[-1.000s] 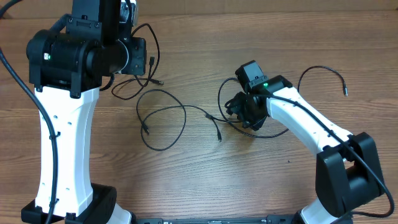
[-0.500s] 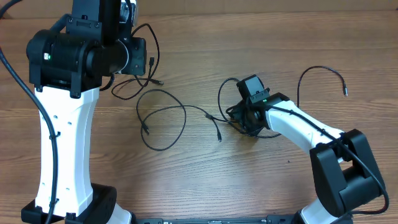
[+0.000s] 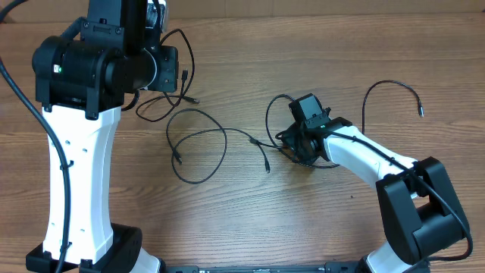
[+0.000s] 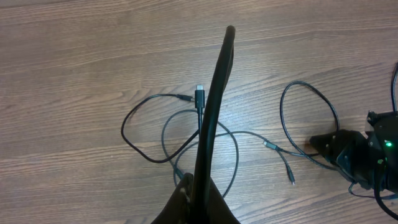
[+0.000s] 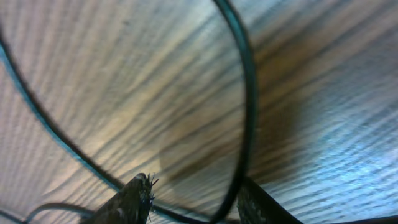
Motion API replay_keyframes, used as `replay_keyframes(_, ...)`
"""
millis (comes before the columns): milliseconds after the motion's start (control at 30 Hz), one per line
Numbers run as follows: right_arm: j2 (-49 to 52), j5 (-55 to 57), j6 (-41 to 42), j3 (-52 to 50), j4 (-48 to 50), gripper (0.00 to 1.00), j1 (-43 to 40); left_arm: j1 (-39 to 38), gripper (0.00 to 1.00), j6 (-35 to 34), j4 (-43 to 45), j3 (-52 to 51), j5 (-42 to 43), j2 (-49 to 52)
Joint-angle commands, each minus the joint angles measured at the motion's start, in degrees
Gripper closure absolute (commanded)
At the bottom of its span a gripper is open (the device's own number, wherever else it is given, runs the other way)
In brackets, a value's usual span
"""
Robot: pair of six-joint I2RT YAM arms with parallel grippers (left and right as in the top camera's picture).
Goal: Untangle cables
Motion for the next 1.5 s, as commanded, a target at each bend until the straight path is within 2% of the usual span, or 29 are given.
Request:
replay_keyframes(0, 0.4, 1.3, 2.5, -1.7, 0.0, 0.61, 0.0, -0.1, 0.96, -0.5, -0.1, -0.2, 0.7, 0.3)
replay_keyframes(67, 0.4, 1.7, 2.4, -1.7, 0.1, 0.70, 0.0, -0.1, 0.96, -0.5, -0.3, -0.7, 0.7, 0.3)
replay_keyframes(200, 0.4, 2.4, -0.3, -1.7, 0.6, 0.96, -0.1, -0.1, 0.96, -0.5, -2.4, -2.6, 0.7, 0.3)
replay_keyframes(367, -0.7, 3.9, -10.0, 0.6, -2.0, 0.96, -2.9, -0.1, 0.96, -0.6, -5.2, -6.6, 0.1, 0.2)
replay_keyframes(533, -3.5, 5.5, -20.8, 7.7, -11.4, 0.96, -9.5, -0.1, 0.96, -1.8, -5.2, -13.0, 0.2, 0.1)
replay_keyframes(667, -5.8, 8.6, -28.2, 16.6, -21.7, 0.96, -18.1, -0.1, 0.96, -1.9, -5.2, -16.9, 0.2, 0.1)
replay_keyframes(800, -7.3, 17.5, -33.8, 28.6, -32.0, 0.96, -29.1, -0.1, 0.96, -1.9, -5.2, -17.9, 0.2, 0.1)
replay_keyframes(933, -7.4, 24.1, -34.3, 40.7, -40.0, 0.96, -40.2, -0.1, 0.96, -1.9, -4.3, -17.9, 0.2, 0.1)
replay_keyframes(1100, -7.4, 21.5, -34.3, 48.7, -42.9, 0.96, -52.0, -0.5, 0.96, -1.9, -3.5, -17.9, 0.7, 0.1)
replay_keyframes(1200, -7.4, 20.9, -34.3, 48.4, -43.0, 0.96, -55.8, -0.6, 0.96, -1.9, -2.8, -17.9, 0.7, 0.1)
replay_keyframes(1433, -7.3, 20.8, -34.2, 48.0, -41.4, 0.96, -58.2, -1.8, 0.96, -1.8, -1.6, -17.9, 1.8, 0.1)
replay_keyframes(1467, -7.3, 20.2, -34.2, 48.0, -41.4, 0.88, -58.2, -2.1, 0.96, -1.8, -1.2, -17.9, 2.0, 0.1)
